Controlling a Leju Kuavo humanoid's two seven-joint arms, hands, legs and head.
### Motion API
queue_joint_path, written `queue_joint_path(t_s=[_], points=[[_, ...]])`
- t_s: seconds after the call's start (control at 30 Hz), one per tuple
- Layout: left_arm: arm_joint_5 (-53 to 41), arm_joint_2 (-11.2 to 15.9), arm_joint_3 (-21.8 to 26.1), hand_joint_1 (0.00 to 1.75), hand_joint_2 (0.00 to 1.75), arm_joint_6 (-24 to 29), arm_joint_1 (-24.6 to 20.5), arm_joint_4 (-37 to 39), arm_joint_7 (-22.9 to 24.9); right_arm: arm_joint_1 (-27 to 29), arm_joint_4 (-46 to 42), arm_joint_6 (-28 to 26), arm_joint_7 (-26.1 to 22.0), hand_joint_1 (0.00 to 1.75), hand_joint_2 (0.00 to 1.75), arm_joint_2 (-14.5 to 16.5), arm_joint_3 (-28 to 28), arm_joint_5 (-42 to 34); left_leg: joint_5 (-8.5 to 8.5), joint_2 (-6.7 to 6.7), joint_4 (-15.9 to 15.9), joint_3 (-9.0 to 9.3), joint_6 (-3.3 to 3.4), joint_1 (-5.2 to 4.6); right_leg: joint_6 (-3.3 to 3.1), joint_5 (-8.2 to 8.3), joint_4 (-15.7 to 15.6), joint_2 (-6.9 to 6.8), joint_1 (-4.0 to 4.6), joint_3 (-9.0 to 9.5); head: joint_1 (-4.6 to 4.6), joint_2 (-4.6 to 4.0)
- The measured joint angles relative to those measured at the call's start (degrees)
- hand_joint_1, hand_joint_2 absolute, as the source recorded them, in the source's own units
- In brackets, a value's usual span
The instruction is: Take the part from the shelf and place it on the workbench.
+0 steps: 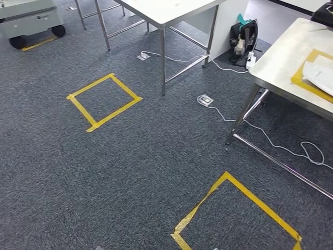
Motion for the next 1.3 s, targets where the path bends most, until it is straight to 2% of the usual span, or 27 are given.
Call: queue_joint_path(t_s=[0.07, 0.13, 0.2, 0.23, 0.27, 0.33, 0.37, 0.4, 0.43, 0.47, 0.5, 0.57, 0.63, 0.7, 0.73, 0.8, 0.87, 0.9, 0.93, 0.97, 1.0, 1.03, 1.07, 1.1, 1.17, 1.23, 1.3], points=[[0.17, -0.04, 0.01, 0.0, 0.0, 0.0, -0.05, 0.0, 0.19, 0.0, 0.0, 0.08, 0.07, 0.0, 0.0, 0.01, 0.02, -0.02, 0.14, -1.64, 0.19, -0.12, -0.38, 0.02, 0.01, 3.52, -8.1, 2.96, -0.52, 3.49, -0.02, 0.0], [0.39, -0.02, 0.03, 0.0, 0.0, 0.0, -0.13, 0.0, 0.4, 0.02, 0.0, -0.13, 0.36, 0.0, 0.0, 0.02, 0.03, 0.01, 0.47, -3.01, 0.31, -0.64, -1.05, 0.07, -0.13, 4.29, -11.77, 5.19, -0.79, 5.11, -0.07, 0.0], [0.68, 0.06, 0.07, 0.0, 0.0, -0.02, 0.08, 0.0, 0.63, 0.0, 0.0, -0.32, 0.59, 0.0, 0.0, 0.07, 0.03, 0.16, 0.95, -4.23, 0.2, -1.24, -1.87, 0.34, -0.71, 4.47, -11.93, 4.29, -0.62, 5.26, -0.09, 0.0], [0.83, 0.13, 0.1, 0.0, 0.0, -0.03, 0.25, 0.0, 0.79, -0.05, 0.0, -0.38, 0.62, 0.0, 0.0, 0.12, 0.03, 0.27, 0.85, -3.7, 0.44, -1.53, -2.19, 0.36, -1.11, 4.68, -12.03, 3.55, -0.57, 5.35, -0.13, 0.0], [1.0, 0.18, 0.13, 0.0, 0.0, -0.08, 0.36, 0.0, 1.01, -0.06, 0.0, -0.42, 0.56, 0.0, 0.0, 0.18, 0.04, 0.36, 0.11, -2.34, 1.51, -2.15, -2.46, 0.29, -1.48, 4.89, -12.2, 2.73, -0.56, 5.37, -0.32, 0.0], [1.26, 0.21, 0.19, 0.0, 0.0, -0.21, 0.26, 0.0, 1.38, 0.02, 0.0, -0.44, 0.38, 0.0, 0.0, 0.27, 0.04, 0.43, -3.19, 1.49, 7.09, -4.84, -2.82, 0.05, -1.96, 5.06, -12.41, 0.86, -0.42, 5.41, -0.67, 0.0], [1.39, 0.18, 0.21, 0.0, 0.0, -0.3, 0.15, 0.0, 1.52, 0.13, 0.0, -0.43, 0.29, 0.0, 0.0, 0.3, 0.04, 0.4, -5.12, 2.58, 11.16, -6.76, -2.99, 0.06, -2.1, 5.04, -12.42, -0.2, -0.3, 5.38, -0.81, 0.0], [1.44, 0.16, 0.25, 0.0, 0.0, -0.36, 0.1, 0.0, 1.64, 0.2, 0.0, -0.42, 0.21, 0.0, 0.0, 0.31, 0.04, 0.37, -6.4, 3.04, 14.57, -8.32, -3.1, 0.1, -2.18, 4.99, -12.42, -1.27, -0.21, 5.35, -0.79, 0.0], [1.48, 0.15, 0.27, 0.0, 0.0, -0.45, 0.14, 0.0, 1.83, 0.22, 0.0, -0.4, 0.14, 0.0, 0.0, 0.31, 0.04, 0.33, -6.74, 3.23, 16.47, -9.09, -3.15, 0.13, -2.24, 4.95, -12.42, -2.27, -0.15, 5.34, -0.8, 0.0], [1.51, 0.16, 0.3, 0.0, 0.0, -0.54, 0.23, 0.0, 2.01, 0.17, 0.0, -0.4, 0.09, 0.0, 0.0, 0.32, 0.04, 0.3, -6.02, 3.32, 16.21, -8.76, -3.15, 0.15, -2.26, 4.91, -12.42, -3.13, -0.13, 5.35, -0.81, 0.0], [1.51, 0.17, 0.32, 0.0, 0.0, -0.62, 0.33, 0.0, 2.16, 0.09, 0.0, -0.39, 0.04, 0.0, 0.0, 0.34, 0.04, 0.27, -4.46, 3.62, 13.67, -7.23, -3.09, 0.14, -2.22, 4.86, -12.42, -3.89, -0.13, 5.41, -0.81, 0.0], [1.49, 0.19, 0.33, 0.0, 0.0, -0.69, 0.33, 0.0, 2.31, -0.04, 0.0, -0.38, 0.01, 0.0, 0.0, 0.38, 0.04, 0.19, -1.39, 6.02, 5.72, -2.63, -2.89, -0.11, -1.91, 4.61, -12.33, -5.24, 0.06, 5.58, -0.85, 0.0], [1.45, 0.13, 0.33, 0.0, 0.0, -0.69, 0.13, 0.0, 2.31, -0.08, 0.0, -0.37, 0.13, 0.0, 0.0, 0.39, 0.04, 0.15, -0.48, 7.94, 0.85, 0.01, -2.36, -0.43, -1.43, 4.23, -12.31, -6.42, 0.43, 5.54, -0.7, 0.0], [1.41, 0.04, 0.34, 0.0, 0.0, -0.62, 0.21, 0.0, 2.28, -0.25, 0.0, -0.36, 0.46, 0.0, 0.0, 0.4, 0.04, 0.16, -0.64, 7.14, 0.23, 0.1, -1.64, -0.58, -1.0, 4.0, -12.5, -7.57, 0.57, 5.87, -0.52, 0.0], [1.38, -0.02, 0.34, 0.0, 0.0, -0.56, 0.37, 0.0, 2.26, -0.36, 0.0, -0.34, 0.62, 0.0, 0.0, 0.41, 0.04, 0.18, -0.56, 6.52, 0.11, 0.12, -1.31, -0.52, -0.72, 3.76, -12.41, -7.54, 0.49, 6.09, -0.48, 0.0], [1.33, -0.02, 0.38, 0.0, 0.0, -0.35, 0.51, 0.0, 2.16, -0.46, 0.0, -0.28, 0.81, 0.0, 0.0, 0.43, 0.04, 0.2, -0.28, 5.31, -0.1, 0.15, -0.54, -0.27, -0.2, 1.81, -9.59, -5.0, 0.28, 5.22, -0.28, 0.0], [1.3, -0.04, 0.4, 0.0, 0.0, -0.21, 0.38, 0.0, 2.0, -0.3, 0.0, -0.23, 0.98, 0.0, 0.0, 0.44, 0.04, 0.19, -0.15, 4.01, -0.13, 0.03, -0.04, -0.15, 0.05, -1.95, -2.23, -1.67, 0.15, 1.76, -0.04, 0.0], [1.28, -0.09, 0.4, 0.0, 0.0, -0.2, 0.32, 0.0, 1.9, -0.17, 0.0, -0.21, 1.07, 0.0, 0.0, 0.44, 0.04, 0.17, -0.13, 3.24, -0.12, -0.04, 0.07, -0.16, 0.08, -3.46, 1.7, -0.97, 0.12, -0.23, 0.01, 0.0], [1.27, -0.14, 0.39, 0.0, 0.0, -0.2, 0.33, 0.0, 1.82, -0.04, 0.0, -0.2, 1.14, 0.0, 0.0, 0.44, 0.04, 0.16, -0.11, 2.4, -0.11, -0.07, 0.11, -0.16, 0.09, -3.98, 4.17, -0.69, 0.12, -1.6, 0.03, 0.0], [1.27, -0.18, 0.39, 0.0, 0.0, -0.2, 0.4, 0.0, 1.76, 0.05, 0.0, -0.19, 1.17, 0.0, 0.0, 0.44, 0.04, 0.16, -0.08, 1.53, -0.08, -0.05, 0.1, -0.14, 0.07, -3.31, 4.45, -0.56, 0.09, -2.0, 0.07, 0.0], [1.27, -0.19, 0.39, 0.0, 0.0, -0.2, 0.47, 0.0, 1.72, 0.1, 0.0, -0.19, 1.19, 0.0, 0.0, 0.44, 0.04, 0.16, -0.04, 0.62, -0.05, -0.01, 0.04, -0.1, 0.05, -1.54, 2.36, -0.33, 0.02, -1.26, 0.06, 0.0], [1.27, -0.2, 0.39, 0.0, 0.0, -0.2, 0.5, 0.0, 1.69, 0.11, 0.0, -0.19, 1.2, 0.0, 0.0, 0.44, 0.04, 0.15, 0.0, -0.26, 0.0, 0.03, -0.08, -0.04, 0.07, 0.84, -1.49, 0.4, -0.17, 0.39, 0.07, 0.0], [1.26, -0.19, 0.39, 0.0, 0.0, -0.2, 0.49, 0.0, 1.65, 0.1, 0.01, -0.19, 1.2, 0.0, 0.0, 0.44, 0.05, 0.15, 0.04, -1.09, 0.12, -0.02, -0.3, -0.05, 0.11, 2.67, -5.56, 1.94, -0.44, 2.16, 0.07, 0.0], [1.23, -0.18, 0.39, 0.0, 0.0, -0.2, 0.41, 0.0, 1.62, 0.11, 0.02, -0.19, 1.19, 0.0, 0.0, 0.46, 0.05, 0.15, 0.09, -1.87, 0.33, -0.2, -0.55, -0.08, 0.14, 3.84, -8.88, 3.39, -0.73, 3.56, 0.03, 0.0], [1.08, -0.15, 0.39, 0.0, 0.0, -0.26, 0.39, 0.0, 1.55, 0.09, 0.04, -0.17, 1.14, 0.0, 0.0, 0.51, 0.05, 0.17, 0.36, -3.15, 0.51, -0.78, -1.21, -0.04, -0.07, 4.15, -11.42, 5.03, -0.91, 4.67, -0.03, 0.0], [0.86, -0.14, 0.39, 0.0, 0.0, -0.44, 0.68, 0.0, 1.52, 0.04, 0.04, -0.13, 0.96, 0.0, 0.0, 0.54, 0.04, 0.27, 0.68, -3.99, 0.48, -1.29, -1.87, 0.23, -0.8, 4.45, -11.61, 3.78, -0.75, 4.87, -0.05, 0.0], [0.7, -0.13, 0.39, 0.0, 0.0, -0.69, 0.82, 0.0, 1.58, 0.03, 0.04, -0.07, 0.65, 0.0, 0.0, 0.56, 0.05, 0.45, -0.7, -1.83, 2.51, -2.46, -2.38, 0.11, -1.56, 4.8, -11.9, 2.2, -0.7, 5.03, -0.33, 0.0]])
